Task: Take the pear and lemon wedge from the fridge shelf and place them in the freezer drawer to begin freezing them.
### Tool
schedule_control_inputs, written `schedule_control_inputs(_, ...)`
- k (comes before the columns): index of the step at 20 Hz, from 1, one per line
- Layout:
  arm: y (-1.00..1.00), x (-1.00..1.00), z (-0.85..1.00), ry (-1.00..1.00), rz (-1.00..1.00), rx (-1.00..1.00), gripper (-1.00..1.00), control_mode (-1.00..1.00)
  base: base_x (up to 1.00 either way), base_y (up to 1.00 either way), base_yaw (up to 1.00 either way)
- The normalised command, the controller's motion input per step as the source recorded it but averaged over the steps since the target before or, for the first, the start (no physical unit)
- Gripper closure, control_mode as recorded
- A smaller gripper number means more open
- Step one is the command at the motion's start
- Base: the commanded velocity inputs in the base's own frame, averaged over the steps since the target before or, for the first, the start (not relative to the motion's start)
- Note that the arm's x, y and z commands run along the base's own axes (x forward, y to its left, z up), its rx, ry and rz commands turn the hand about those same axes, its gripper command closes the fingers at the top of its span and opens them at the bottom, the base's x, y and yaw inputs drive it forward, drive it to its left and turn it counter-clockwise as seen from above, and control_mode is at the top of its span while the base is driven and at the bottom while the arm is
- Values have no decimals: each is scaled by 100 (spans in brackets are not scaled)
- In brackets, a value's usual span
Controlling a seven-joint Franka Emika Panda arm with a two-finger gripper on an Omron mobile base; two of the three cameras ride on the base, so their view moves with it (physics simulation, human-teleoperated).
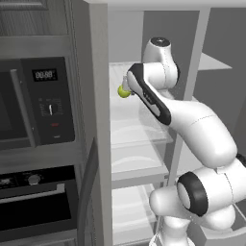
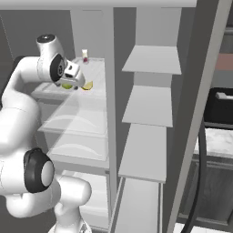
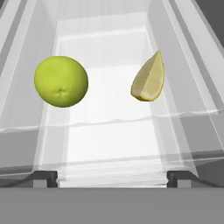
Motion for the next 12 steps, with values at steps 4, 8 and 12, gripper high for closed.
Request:
schedule_control_inputs(4,18,46,0,0,0,0,-100,-100,0,0,0)
schedule_control_inputs(8,24,31,-1,0,0,0,-100,-100,0,0,0)
schedule_control_inputs(12,22,26,-8,0,0,0,-100,-100,0,0,0)
